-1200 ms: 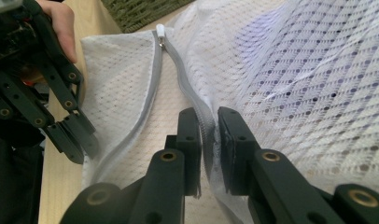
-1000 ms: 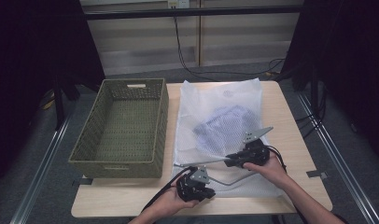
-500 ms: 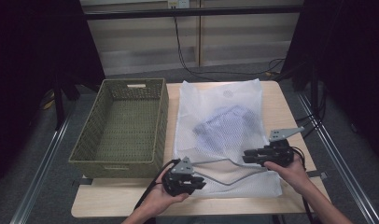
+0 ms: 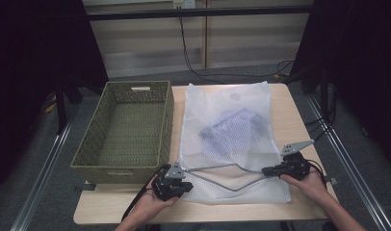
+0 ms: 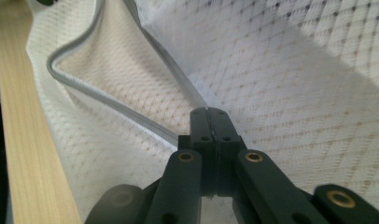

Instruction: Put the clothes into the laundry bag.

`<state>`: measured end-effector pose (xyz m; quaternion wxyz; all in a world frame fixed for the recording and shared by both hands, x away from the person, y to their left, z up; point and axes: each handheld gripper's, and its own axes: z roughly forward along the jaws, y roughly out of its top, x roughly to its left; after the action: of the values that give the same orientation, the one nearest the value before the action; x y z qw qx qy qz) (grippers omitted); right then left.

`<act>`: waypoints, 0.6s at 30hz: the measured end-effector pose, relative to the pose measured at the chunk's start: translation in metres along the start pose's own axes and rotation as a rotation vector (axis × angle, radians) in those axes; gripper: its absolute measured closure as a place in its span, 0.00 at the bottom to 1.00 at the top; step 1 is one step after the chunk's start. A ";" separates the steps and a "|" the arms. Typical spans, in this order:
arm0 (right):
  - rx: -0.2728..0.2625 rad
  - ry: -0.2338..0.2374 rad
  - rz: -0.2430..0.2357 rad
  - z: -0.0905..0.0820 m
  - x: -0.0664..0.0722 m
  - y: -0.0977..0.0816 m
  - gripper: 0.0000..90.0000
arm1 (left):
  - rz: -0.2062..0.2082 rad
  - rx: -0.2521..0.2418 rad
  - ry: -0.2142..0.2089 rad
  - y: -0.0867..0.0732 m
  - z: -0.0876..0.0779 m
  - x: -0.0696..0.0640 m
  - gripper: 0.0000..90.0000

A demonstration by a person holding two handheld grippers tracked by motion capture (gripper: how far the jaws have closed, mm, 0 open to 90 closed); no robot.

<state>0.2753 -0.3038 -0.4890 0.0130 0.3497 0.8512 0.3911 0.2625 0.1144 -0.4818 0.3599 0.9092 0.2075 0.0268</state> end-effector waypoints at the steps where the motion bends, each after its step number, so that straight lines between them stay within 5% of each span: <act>1: 0.014 -0.009 -0.002 0.001 0.001 0.000 1.00 | -0.002 0.001 0.002 0.000 0.000 0.000 0.94; 6: 0.071 -0.048 0.014 0.002 -0.003 -0.007 1.00 | -0.004 0.025 0.019 -0.005 0.001 0.002 0.91; 8: 0.068 -0.058 0.019 0.000 -0.005 -0.008 1.00 | 0.021 0.049 0.027 -0.008 0.002 0.005 0.89; 13: 0.057 -0.081 0.031 -0.004 -0.009 -0.011 1.00 | -0.035 0.026 0.035 -0.012 0.000 0.003 0.87; 17: 0.050 -0.098 0.054 -0.007 -0.012 -0.014 1.00 | 0.030 0.079 0.069 -0.013 -0.006 0.003 0.88; 18: 0.041 -0.094 0.063 -0.007 -0.013 -0.015 1.00 | -0.005 0.049 0.062 -0.015 -0.005 0.002 0.88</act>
<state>0.2743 -0.3234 -0.4974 0.0336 0.3946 0.8461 0.3569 0.2578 0.1276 -0.4883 0.3309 0.9161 0.2211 0.0488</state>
